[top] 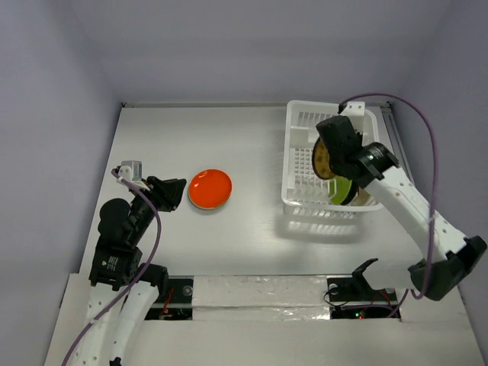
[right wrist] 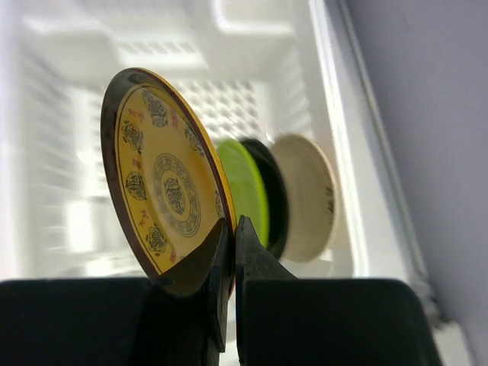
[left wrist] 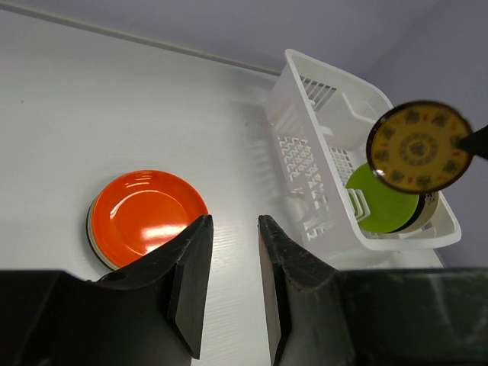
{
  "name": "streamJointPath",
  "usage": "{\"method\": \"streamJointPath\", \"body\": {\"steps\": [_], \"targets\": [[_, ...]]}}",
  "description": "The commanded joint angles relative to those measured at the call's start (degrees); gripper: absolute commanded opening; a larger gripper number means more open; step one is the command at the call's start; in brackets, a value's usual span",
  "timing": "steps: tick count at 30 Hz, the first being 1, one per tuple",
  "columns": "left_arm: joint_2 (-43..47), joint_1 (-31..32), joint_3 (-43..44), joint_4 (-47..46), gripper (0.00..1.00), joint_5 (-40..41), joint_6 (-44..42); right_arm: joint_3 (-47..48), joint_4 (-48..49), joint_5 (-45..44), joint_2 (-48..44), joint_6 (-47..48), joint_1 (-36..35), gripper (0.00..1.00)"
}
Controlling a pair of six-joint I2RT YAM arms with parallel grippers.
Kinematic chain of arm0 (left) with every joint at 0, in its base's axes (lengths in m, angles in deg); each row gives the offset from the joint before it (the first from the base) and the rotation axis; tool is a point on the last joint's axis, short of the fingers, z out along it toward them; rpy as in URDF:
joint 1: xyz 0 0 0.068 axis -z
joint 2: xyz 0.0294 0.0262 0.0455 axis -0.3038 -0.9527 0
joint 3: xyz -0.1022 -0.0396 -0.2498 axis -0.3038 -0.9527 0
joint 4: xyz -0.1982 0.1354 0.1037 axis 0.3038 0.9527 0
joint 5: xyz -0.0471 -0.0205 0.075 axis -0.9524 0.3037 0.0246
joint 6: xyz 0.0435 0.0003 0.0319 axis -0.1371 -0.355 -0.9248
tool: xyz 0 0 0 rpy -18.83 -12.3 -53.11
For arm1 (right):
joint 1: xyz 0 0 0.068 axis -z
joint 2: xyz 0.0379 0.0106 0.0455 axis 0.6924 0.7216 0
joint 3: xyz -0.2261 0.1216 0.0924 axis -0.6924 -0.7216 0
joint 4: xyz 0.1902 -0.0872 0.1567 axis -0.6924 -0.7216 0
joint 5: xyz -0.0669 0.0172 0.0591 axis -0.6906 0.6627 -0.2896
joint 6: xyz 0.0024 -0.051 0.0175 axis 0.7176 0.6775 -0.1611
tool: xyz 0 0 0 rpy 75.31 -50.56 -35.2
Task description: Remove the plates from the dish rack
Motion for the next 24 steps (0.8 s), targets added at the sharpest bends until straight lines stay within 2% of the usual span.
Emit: {"method": "streamJointPath", "body": {"steps": [1, 4, 7, 13, 19, 24], "targets": [[0.4, 0.1, 0.4, -2.0, 0.28, 0.3, -0.1, 5.8, 5.8, 0.8, -7.2, -1.6, -4.5, 0.00], [0.3, 0.1, 0.4, -2.0, 0.27, 0.4, 0.0, 1.9, 18.0, 12.2, -8.5, -1.3, -7.4, 0.00], [0.2, 0.1, 0.4, -1.9, 0.27, 0.7, 0.1, -2.1, 27.7, 21.3, -5.6, -4.3, -10.2, 0.00], [0.2, 0.1, 0.6, -1.6, 0.27, 1.3, 0.2, 0.0, 43.0, 35.9, 9.6, -11.3, -15.1, 0.00], [0.2, 0.1, 0.7, -1.5, 0.27, 1.5, 0.1, 9.8, 43.2, 40.2, 27.0, -15.3, -17.2, 0.00], [0.2, 0.1, 0.6, -1.5, 0.27, 1.5, 0.1, 9.3, 45.6, 41.4, 33.6, -17.8, -17.2, 0.07]]}}
